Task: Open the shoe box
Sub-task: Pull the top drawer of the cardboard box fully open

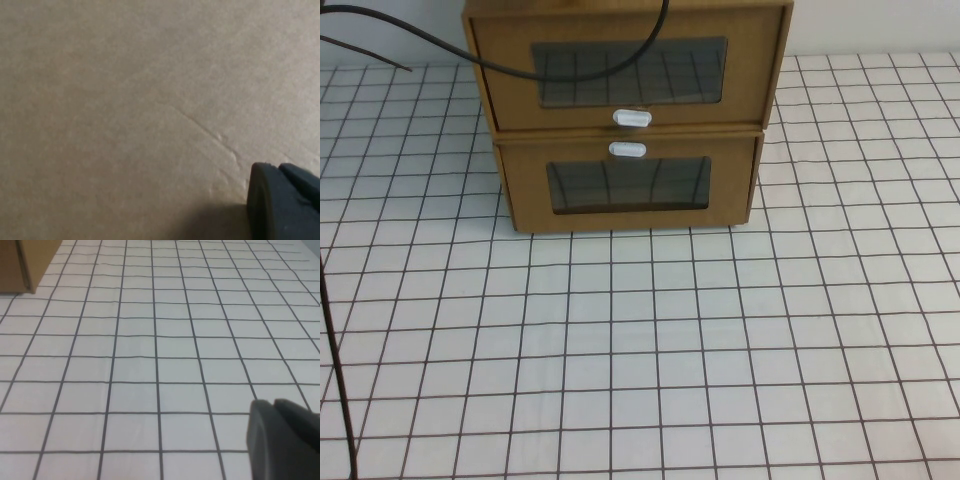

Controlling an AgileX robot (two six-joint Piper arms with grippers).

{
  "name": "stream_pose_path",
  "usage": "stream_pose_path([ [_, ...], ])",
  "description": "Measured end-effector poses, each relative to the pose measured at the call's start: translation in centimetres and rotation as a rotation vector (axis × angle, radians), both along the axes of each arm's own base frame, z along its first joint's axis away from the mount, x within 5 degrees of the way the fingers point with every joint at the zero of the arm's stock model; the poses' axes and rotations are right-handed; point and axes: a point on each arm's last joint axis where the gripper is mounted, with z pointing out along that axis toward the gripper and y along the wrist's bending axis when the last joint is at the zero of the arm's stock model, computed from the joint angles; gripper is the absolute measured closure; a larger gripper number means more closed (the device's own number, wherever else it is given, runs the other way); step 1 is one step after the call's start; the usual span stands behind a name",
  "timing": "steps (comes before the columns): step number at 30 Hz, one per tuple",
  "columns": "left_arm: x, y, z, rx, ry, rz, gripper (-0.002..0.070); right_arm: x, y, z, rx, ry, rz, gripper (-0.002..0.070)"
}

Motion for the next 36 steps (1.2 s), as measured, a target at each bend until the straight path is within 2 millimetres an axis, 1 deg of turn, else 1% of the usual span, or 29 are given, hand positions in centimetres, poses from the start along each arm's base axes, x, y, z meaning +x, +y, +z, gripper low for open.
stream_pose_path([
  [5,0.0,0.0,0.0,0.000,0.000,-0.001,0.0677,0.0,0.0,0.0,0.000,-0.003,0.000,0.0689],
  [8,0.0,0.0,0.0,0.001,0.001,-0.002,0.0677,0.2,0.1,0.6,0.047,-0.068,0.004,0.0689],
  [13,0.0,0.0,0.0,0.003,-0.001,-0.004,0.0677,0.3,0.7,1.7,0.350,-0.169,0.000,0.0690],
  [16,0.0,0.0,0.0,0.003,-0.001,-0.004,0.0677,0.4,0.7,2.2,0.489,-0.210,-0.012,0.0690],
  [21,0.0,0.0,0.0,0.003,-0.002,-0.004,0.0677,0.4,0.5,2.9,0.638,-0.283,-0.041,0.0689],
  [24,0.0,0.0,0.0,0.001,-0.002,-0.007,0.0677,0.3,0.6,3.1,0.718,-0.268,-0.038,0.0690],
  [26,0.0,0.0,0.0,0.000,-0.001,-0.008,0.0677,0.1,1.0,3.9,0.729,-0.236,-0.001,0.0690],
  [28,0.0,0.0,0.0,0.000,-0.001,-0.008,0.0677,-0.1,1.5,5.5,0.707,-0.193,0.042,0.0689],
  [30,0.0,0.0,0.0,0.000,-0.001,-0.008,0.0677,0.3,1.8,6.9,0.654,-0.106,0.064,0.0689],
  [32,0.0,0.0,0.0,0.002,-0.002,-0.007,0.0677,0.9,2.2,8.0,0.580,0.011,0.082,0.0689],
  [34,0.0,0.0,0.0,0.002,-0.001,-0.007,0.0677,2.0,2.4,9.2,0.481,0.128,0.102,0.0689],
  [36,0.0,0.0,0.0,0.001,-0.003,-0.007,0.0677,3.2,2.5,10.4,0.396,0.203,0.129,0.0690],
])
